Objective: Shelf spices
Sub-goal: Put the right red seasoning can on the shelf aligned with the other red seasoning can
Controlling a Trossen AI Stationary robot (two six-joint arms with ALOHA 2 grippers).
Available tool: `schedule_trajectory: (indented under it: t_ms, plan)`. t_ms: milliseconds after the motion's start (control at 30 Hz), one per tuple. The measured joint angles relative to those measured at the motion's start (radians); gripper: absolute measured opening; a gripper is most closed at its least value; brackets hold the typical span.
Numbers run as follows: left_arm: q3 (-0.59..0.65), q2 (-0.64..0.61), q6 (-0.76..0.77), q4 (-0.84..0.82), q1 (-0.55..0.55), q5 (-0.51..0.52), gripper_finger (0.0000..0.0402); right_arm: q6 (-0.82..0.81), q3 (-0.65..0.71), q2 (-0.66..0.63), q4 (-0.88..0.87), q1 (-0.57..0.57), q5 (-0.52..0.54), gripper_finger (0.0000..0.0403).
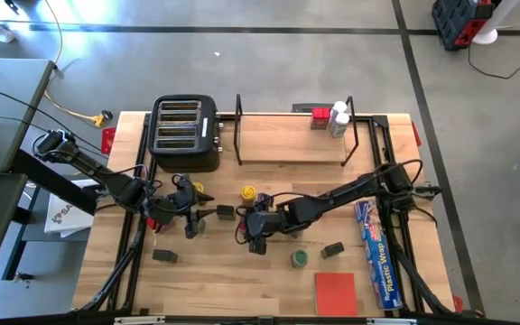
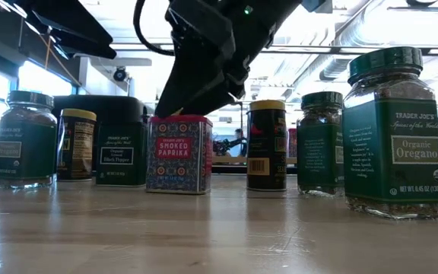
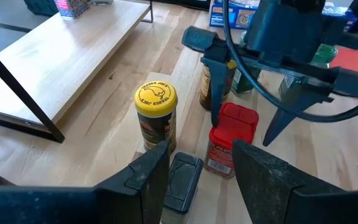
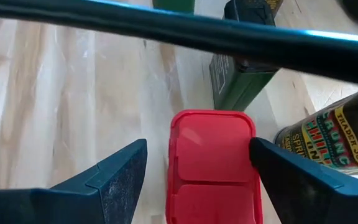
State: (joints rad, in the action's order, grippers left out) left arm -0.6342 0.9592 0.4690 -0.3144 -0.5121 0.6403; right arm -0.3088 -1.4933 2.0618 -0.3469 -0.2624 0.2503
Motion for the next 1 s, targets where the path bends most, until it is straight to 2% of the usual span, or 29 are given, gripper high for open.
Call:
schedule_trajectory:
  t_ms: [267, 533, 733, 1000]
  plan:
    - [0.000, 0.000, 0.001, 0.003, 0.000, -0.001, 0.0168, 0.027, 0.003, -0.026, 0.000, -0.002, -0.014, 0.0291]
    - [0.000, 0.000, 0.001, 0.004, 0.000, -0.001, 0.0168, 0.017, 0.004, -0.049, -0.029, -0.002, 0.065, 0.0291]
    - [0.000, 0.000, 0.001, 0.004, 0.000, -0.001, 0.0168, -0.006, 0.003, -0.010, -0.020, -0.002, 0.007, 0.0291]
    - [0.000, 0.000, 0.002, 0.005, 0.000, -0.002, 0.0168, -0.006, 0.004, 0.015, -0.024, -0.002, 0.003, 0.0291]
